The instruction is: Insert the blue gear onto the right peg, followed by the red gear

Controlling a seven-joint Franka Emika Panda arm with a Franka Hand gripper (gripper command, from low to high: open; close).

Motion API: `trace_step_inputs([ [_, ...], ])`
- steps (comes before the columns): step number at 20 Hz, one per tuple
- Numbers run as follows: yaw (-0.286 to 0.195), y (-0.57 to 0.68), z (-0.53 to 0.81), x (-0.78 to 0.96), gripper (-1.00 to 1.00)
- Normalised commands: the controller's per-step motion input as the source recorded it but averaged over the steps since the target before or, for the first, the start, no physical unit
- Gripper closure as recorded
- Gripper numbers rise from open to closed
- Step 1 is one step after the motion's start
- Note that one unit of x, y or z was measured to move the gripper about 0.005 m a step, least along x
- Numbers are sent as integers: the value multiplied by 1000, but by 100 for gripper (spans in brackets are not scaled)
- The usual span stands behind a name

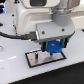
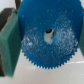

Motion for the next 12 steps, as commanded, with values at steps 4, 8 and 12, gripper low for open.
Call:
trace_step_inputs([
  [4,0,2,-136,146,100],
  [8,0,5,-165,119,100],
  [12,0,5,-70,138,100],
])
